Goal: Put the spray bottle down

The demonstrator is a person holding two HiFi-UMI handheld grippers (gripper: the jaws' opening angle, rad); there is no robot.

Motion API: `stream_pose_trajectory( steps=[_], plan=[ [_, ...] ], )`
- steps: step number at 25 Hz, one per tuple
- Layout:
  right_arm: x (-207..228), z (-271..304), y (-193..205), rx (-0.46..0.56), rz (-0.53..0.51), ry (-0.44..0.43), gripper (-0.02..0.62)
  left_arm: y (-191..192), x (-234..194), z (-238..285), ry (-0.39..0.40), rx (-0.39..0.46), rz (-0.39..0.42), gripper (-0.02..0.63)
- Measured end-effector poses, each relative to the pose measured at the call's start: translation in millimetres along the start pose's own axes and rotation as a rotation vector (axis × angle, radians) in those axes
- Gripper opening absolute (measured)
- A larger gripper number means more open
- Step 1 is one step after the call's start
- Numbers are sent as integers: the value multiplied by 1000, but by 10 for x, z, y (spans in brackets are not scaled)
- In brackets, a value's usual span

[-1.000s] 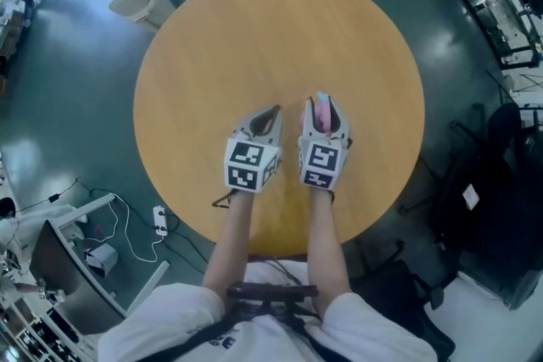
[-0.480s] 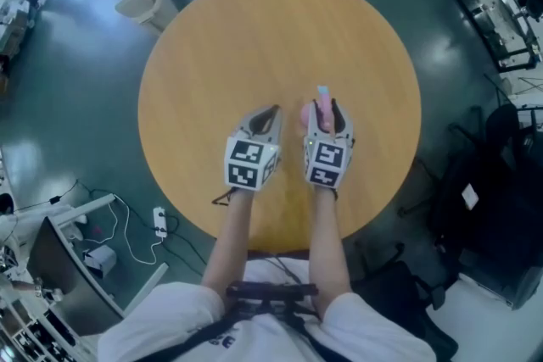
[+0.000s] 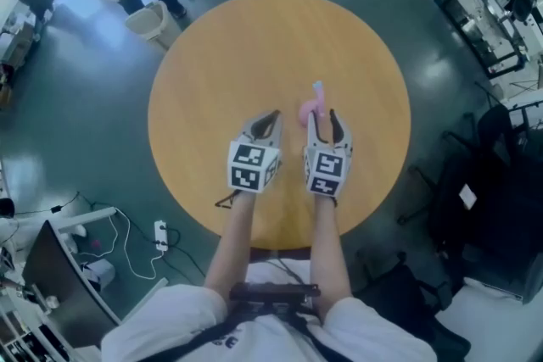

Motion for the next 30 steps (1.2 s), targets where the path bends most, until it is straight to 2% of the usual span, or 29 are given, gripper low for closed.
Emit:
stream_pose_trajectory(
  steps=[4,7,14,19,23,30],
  plan=[
    [-51,-297,-59,25,4,-22,206,-110,140,-262,-2,62,32,2],
    [-176,-433,-176,58,-13,-32,131,-226,129,-454,-5,115,45,2],
    [-496,-865,-567,179,-42,-80,14,-411,155,-962,-26,210,55,2],
    [-679,-1235,-804,247,-41,-99,13,-538,256,-1372,-18,272,91,2],
    [-817,-1478,-942,264,-42,-87,12,-616,336,-1681,-2,324,117,2],
    [-1077,-1777,-1071,308,-92,-115,12,-723,428,-2086,7,404,152,2]
  ],
)
Point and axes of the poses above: the fingertips, and each gripper's own axes: z forward along the fingers, x to its right, y out of its underside, the point moved 6 cm from there along -z, backward along the fingers, and after that the axes turned 1 degree about -z, right-handed, at the moved point
